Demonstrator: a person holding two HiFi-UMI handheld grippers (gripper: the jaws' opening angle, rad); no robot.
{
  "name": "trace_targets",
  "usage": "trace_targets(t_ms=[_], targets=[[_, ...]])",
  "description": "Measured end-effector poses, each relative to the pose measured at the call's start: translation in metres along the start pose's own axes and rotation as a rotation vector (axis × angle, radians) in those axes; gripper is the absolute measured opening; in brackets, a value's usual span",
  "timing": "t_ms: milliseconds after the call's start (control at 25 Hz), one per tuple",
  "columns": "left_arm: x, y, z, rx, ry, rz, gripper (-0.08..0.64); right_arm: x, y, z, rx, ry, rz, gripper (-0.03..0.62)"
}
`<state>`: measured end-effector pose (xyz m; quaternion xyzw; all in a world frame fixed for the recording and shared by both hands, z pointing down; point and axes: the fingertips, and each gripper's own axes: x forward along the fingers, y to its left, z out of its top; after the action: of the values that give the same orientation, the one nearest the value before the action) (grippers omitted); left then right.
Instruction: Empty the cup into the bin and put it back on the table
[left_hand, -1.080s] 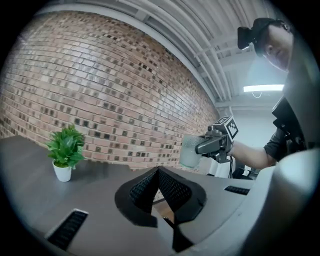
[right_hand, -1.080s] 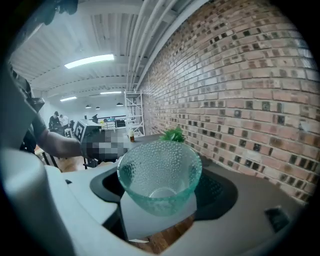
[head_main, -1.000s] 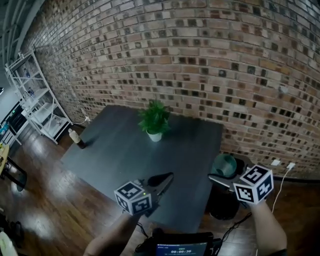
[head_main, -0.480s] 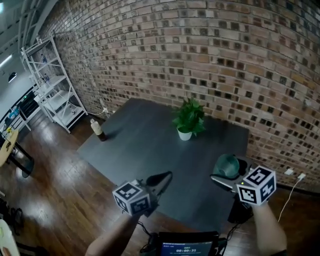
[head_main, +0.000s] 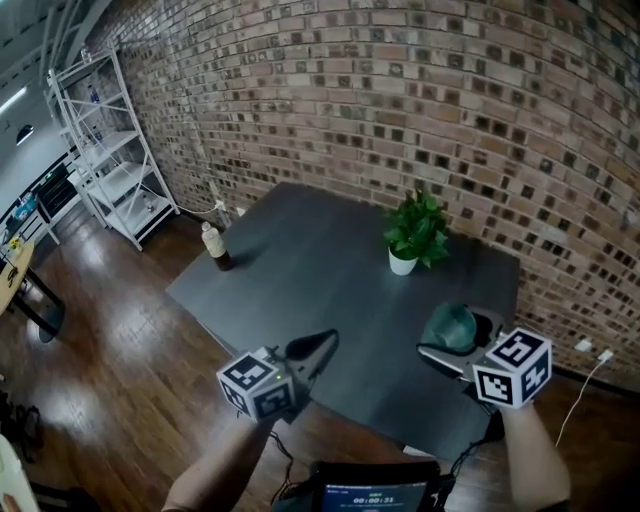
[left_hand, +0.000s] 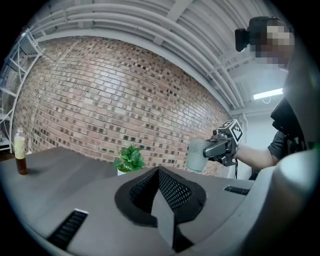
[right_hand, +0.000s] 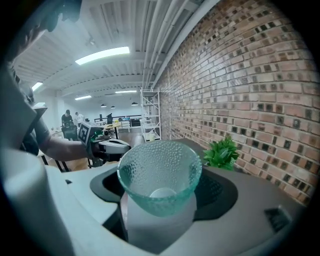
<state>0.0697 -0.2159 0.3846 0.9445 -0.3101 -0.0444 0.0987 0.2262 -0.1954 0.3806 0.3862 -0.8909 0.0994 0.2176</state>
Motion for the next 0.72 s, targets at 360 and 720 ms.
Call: trace_targets(t_ms=[360,720], targets=[[-0.064,0.058,0.012,0.016,-0.017,0.055,-0.009,0.075,0.055,0.023,-0.01,-0.006,0.07,0.397],[-0.11,0.101,0.015,0.006,-0.027,0.117,-0.009,0.137,0.104,0.042,-0.003,0.006,0.158,0.397]])
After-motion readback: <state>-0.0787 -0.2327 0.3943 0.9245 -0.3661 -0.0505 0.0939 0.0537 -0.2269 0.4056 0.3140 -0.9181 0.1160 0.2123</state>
